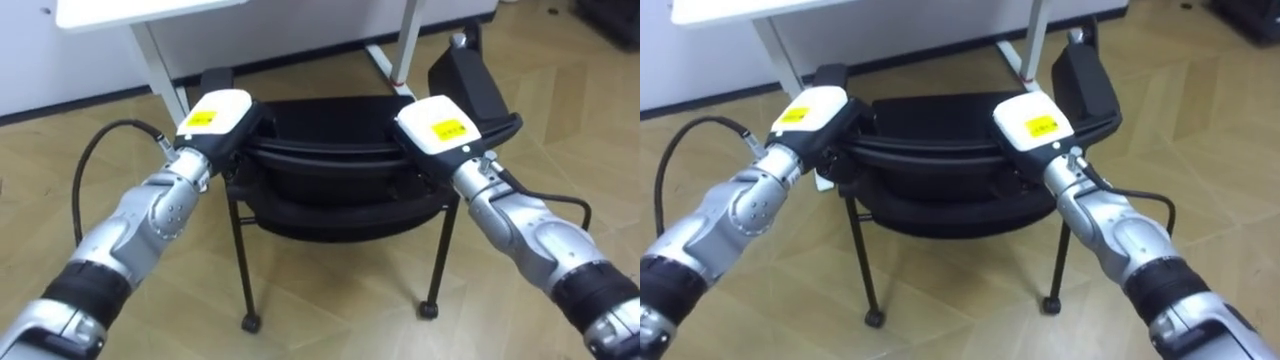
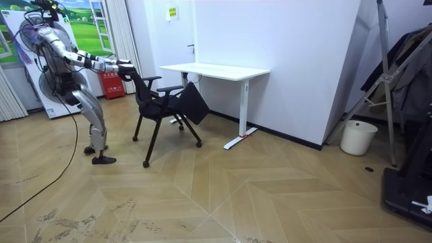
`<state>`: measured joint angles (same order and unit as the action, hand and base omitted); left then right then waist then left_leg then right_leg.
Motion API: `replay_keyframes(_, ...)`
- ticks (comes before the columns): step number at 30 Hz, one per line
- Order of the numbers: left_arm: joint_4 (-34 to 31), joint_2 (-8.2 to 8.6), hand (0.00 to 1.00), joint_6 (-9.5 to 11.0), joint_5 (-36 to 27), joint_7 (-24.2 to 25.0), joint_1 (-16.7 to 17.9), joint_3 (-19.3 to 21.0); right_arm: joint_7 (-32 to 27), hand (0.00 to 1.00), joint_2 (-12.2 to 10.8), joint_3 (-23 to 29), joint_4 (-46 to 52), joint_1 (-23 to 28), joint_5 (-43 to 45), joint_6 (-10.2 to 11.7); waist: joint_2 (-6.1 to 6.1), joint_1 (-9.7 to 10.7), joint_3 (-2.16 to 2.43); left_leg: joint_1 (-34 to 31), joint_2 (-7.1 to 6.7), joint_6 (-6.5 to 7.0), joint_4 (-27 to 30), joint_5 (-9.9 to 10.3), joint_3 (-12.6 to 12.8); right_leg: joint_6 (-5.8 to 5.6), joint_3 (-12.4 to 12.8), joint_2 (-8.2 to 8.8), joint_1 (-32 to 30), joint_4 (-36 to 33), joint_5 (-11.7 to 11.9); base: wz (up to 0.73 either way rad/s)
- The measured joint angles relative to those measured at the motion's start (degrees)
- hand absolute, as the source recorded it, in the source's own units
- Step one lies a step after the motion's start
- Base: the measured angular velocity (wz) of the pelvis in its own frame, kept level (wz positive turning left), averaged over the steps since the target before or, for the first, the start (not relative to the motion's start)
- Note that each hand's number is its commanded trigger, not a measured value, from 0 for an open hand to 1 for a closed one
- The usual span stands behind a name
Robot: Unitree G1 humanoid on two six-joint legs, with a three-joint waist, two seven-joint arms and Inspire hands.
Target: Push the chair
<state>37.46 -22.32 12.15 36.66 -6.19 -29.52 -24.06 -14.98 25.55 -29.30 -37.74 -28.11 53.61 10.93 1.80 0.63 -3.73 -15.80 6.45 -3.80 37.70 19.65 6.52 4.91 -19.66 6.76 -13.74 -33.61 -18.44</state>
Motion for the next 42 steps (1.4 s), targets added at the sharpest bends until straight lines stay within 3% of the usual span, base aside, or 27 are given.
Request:
replay_keyframes(1, 0.55, 0.4, 1.0, -0.11, -0.04, -0.28, 0.11, -0.44, 0.0, 1.0, 0.15, -0.12, -0.62, 0.15, 0.1, 0.26, 0.14, -0.79, -0.04, -2.02, -2.4, 1.43, -3.04, -1.33, 1.77, -0.39, 2.44, -0.07, 0.29, 0.08, 0.21, -0.19)
replay_keyframes(2, 0.8, 0.73, 1.0, -0.09, -0.08, -0.28, 0.21, -0.56, 0.0, 1.0, 0.36, -0.2, -0.62, 0.31, 0.17, 0.28, -0.12, -1.31, 0.08, -2.95, -3.08, 2.14, -5.19, -2.49, 2.29, -0.67, 2.94, -0.09, 0.51, 0.07, 0.2, -0.84)
replay_keyframes(3, 1.02, 1.32, 1.0, -0.13, -0.05, -0.23, 0.84, -0.68, 0.0, 1.0, 0.7, -0.45, -0.5, 0.96, 0.2, 0.28, -0.6, -2.91, 0.37, -4.25, -3.41, 3.89, -7.8, -7.28, 2.57, -1.05, 3.6, -0.13, 0.73, -0.07, 0.18, -1.02)
replay_keyframes(4, 0.61, 1.35, 1.0, -0.12, -0.05, -0.18, 1.87, -0.67, 0.0, 1.0, 0.82, -0.71, -0.08, 1.73, 0.21, 0.28, -1.49, -4.39, 1.31, -4.39, -3.33, 4.63, -8.58, -10.45, 2.33, -1.96, 3.82, -0.25, 0.85, -0.27, 0.1, -0.9)
replay_keyframes(5, 0.37, 1.21, 1.0, -0.1, -0.07, -0.18, 2.18, -0.62, 0.0, 1.0, 0.84, -0.72, 0.24, 2.02, 0.21, 0.27, -1.73, -4.54, 1.73, -4.28, -3.63, 5.76, -8.81, -11.38, 2.12, -2.39, 4.06, -0.31, 0.86, -0.33, -0.03, -0.38)
replay_keyframes(6, -0.18, 0.78, 1.0, -0.1, -0.07, -0.18, 2.3, -0.57, 0.0, 1.0, 0.72, -0.71, 0.65, 2.22, 0.14, 0.24, -1.15, -4.19, 1.97, -3.42, -4.43, 6.17, -9.65, -11.87, 2.32, -3.46, 4.83, -0.01, 0.96, -0.27, -0.25, 0.04)
replay_keyframes(7, -0.99, 0.19, 1.0, -0.1, -0.05, -0.18, 2.28, -0.54, 0.0, 1.0, 0.55, -0.71, 1.13, 2.19, 0.0, 0.24, -0.42, -4.02, 1.9, -3.03, -5.07, 6.52, -10.34, -11.85, 2.54, -4.15, 5.43, 0.27, 0.78, 0.02, -0.22, 0.05)
replay_keyframes(9, -1.43, -0.58, 1.0, -0.1, -0.05, -0.17, 2.26, -0.53, -0.11, 1.0, -0.12, -0.49, 0.88, 2.19, 0.02, -0.06, -0.2, -3.89, 1.87, -2.68, -5.27, 7.35, -10.4, -11.31, 2.8, -4.83, 5.69, 0.33, 1.38, 1.17, 0.12, -0.05)
replay_keyframes(12, -1.98, -1.19, 1.0, -0.1, -0.03, -0.07, 2.01, -0.01, -0.62, 1.0, -0.76, -0.25, 1.17, 1.88, 0.21, -0.61, 0.0, -4.06, 2.0, -2.51, -5.41, 8.44, -10.33, -10.02, 4.54, -5.15, 6.13, 1.11, 1.66, 1.42, 0.34, -0.13)
replay_keyframes(14, -2.16, -1.3, 1.0, -0.14, 0.03, -0.06, 1.88, 0.31, -0.73, 1.0, -0.81, -0.35, 0.79, 1.24, 0.2, -0.59, 0.33, -4.04, 1.84, -2.01, -6.18, 9.4, -9.96, -8.69, 5.29, -5.75, 6.41, 1.96, 1.57, -0.28, -0.05, -0.17)
replay_keyframes(17, -1.98, -0.94, 1.0, -0.65, 0.11, 0.01, 1.67, 0.32, -0.73, 1.0, -1.16, -0.41, -0.36, 0.63, 0.01, -0.55, 0.91, -4.06, 1.38, -0.7, -7.27, 10.36, -8.48, -6.21, 6.36, -7.19, 6.53, 4.46, -0.12, -7.98, -0.06, -0.1)
replay_keyframes(18, -2.05, -1.07, 1.0, -0.64, 0.02, 0.15, 1.76, 0.28, -0.73, 1.0, -1.37, -0.49, -0.65, 0.65, -0.09, -0.54, 0.85, -4.08, 1.34, -0.4, -7.19, 10.5, -7.04, -4.83, 6.4, -8.53, 6.85, 5.31, -1.74, -12.46, 1.21, -0.1)
replay_keyframes(23, -2.22, -1.3, 1.0, -0.54, -0.15, 0.26, 1.5, 0.24, -1.01, 1.0, -1.54, -0.64, -0.96, 0.7, -1.12, -0.55, -0.04, -3.37, 0.82, 0.53, -6.87, 11.16, -1.94, -0.23, 5.18, -7.54, 8.93, 6.46, -7.39, -25.38, 8.85, 0.02)
replay_keyframes(24, -1.93, -1.29, 1.0, -0.4, -0.18, 0.23, 1.5, 0.13, -1.06, 1.0, -1.57, -0.89, -1.21, 0.8, -1.44, -0.55, -0.78, -2.88, 0.39, 1.1, -6.78, 11.2, -1.27, 0.58, 4.63, -7.86, 9.8, 6.16, -8.23, -27.53, 10.5, 0.14)
replay_keyframes(26, -2.05, -1.55, 1.0, 0.0, -0.19, 0.13, 1.47, 0.06, -1.1, 1.0, -1.58, -0.96, -0.78, 1.05, -1.62, -0.55, -0.92, -2.45, 0.4, 1.55, -6.6, 11.77, -0.39, 1.71, 4.08, -8.39, 10.14, 5.18, -9.73, -27.83, 8.58, 0.15)
replay_keyframes(27, -2.02, -1.62, 1.0, -0.03, -0.43, 0.15, 1.32, -0.16, -1.1, 1.0, -1.62, -0.98, -0.52, 1.23, -1.88, -0.55, -1.42, -1.94, 0.29, 1.88, -6.33, 11.37, 0.19, 2.33, 3.41, -8.26, 9.85, 4.11, -10.59, -25.38, 6.7, 0.22)
replay_keyframes(29, -1.83, -1.76, 1.0, -0.09, -0.72, 0.13, 1.08, -0.66, -1.12, 1.0, -1.61, -0.99, -0.34, 1.52, -1.98, -0.56, -1.52, -1.48, 0.23, 2.81, -6.33, 10.99, -0.18, 2.66, 2.52, -8.06, 8.59, 2.81, -11.4, -18.53, 5.97, 0.25)
replay_keyframes(31, -1.86, -1.81, 1.0, -0.1, -0.95, 0.08, 1.04, -0.66, -1.21, 1.0, -1.5, -0.98, -0.07, 1.55, -1.99, -0.55, -1.25, -0.97, 0.41, 3.73, -6.5, 10.57, -0.34, 3.3, 1.86, -6.58, 7.88, 1.53, -11.79, -7.21, 7.2, 0.24)
replay_keyframes(32, -1.9, -1.87, 1.0, -0.1, -1.02, 0.07, 0.98, -0.65, -1.25, 1.0, -1.47, -0.95, 0.08, 1.55, -1.97, -0.56, -1.09, -0.73, 0.51, 3.81, -6.79, 10.37, -0.41, 3.46, 1.36, -6.1, 7.87, 1.14, -11.68, -4.64, 7.91, 0.36)
replay_keyframes(34, -1.88, -2.0, 1.0, -0.08, -1.12, 0.1, 0.74, -0.33, -1.27, 1.0, -1.5, -0.87, 0.33, 1.28, -1.97, -0.57, -0.12, -0.39, 1.1, 4.42, -7.24, 9.34, -0.62, 4.34, 0.4, -3.87, 8.3, -0.1, -10.43, 1.09, 11.96, 0.29)
replay_keyframes(35, -1.8, -2.11, 1.0, -0.09, -1.12, 0.1, 0.71, -0.24, -1.26, 1.0, -1.53, -0.88, 0.32, 1.13, -1.92, -0.6, -0.01, -0.48, 1.17, 4.57, -7.23, 8.94, -0.61, 4.65, 0.03, -3.16, 8.55, -0.31, -10.06, 1.28, 13.95, 0.17)
replay_keyframes(37, -1.02, -1.68, 1.0, -0.13, -1.05, 0.06, -0.05, 0.12, -1.19, 1.0, -1.21, -0.93, -0.11, 0.15, -1.78, -0.77, -0.66, -0.18, 1.05, 5.23, -6.28, 7.62, -1.35, 5.14, -1.84, -1.74, 6.93, -0.97, -9.1, 0.84, 13.03, 0.26)
replay_keyframes(40, 0.16, -1.26, 1.0, -0.12, -1.03, -0.42, -1.28, 0.1, -1.12, 1.0, -1.25, -1.25, -1.34, -1.61, -1.78, -0.76, -0.83, -0.72, 0.79, 6.71, -5.22, 6.17, -3.18, 5.16, -2.21, -0.78, 6.67, -2.07, -8.34, 0.83, 11.19, 0.08)
replay_keyframes(42, 0.69, -1.25, 1.0, -0.09, -1.01, -0.82, -1.69, 0.15, -1.11, 1.0, -1.26, -1.25, -1.57, -2.24, -1.79, -0.75, -0.72, -0.71, 0.65, 6.91, -4.8, 5.36, -3.55, 5.28, -3.24, 0.01, 5.24, -2.04, -7.95, 0.81, 9.66, 0.17)
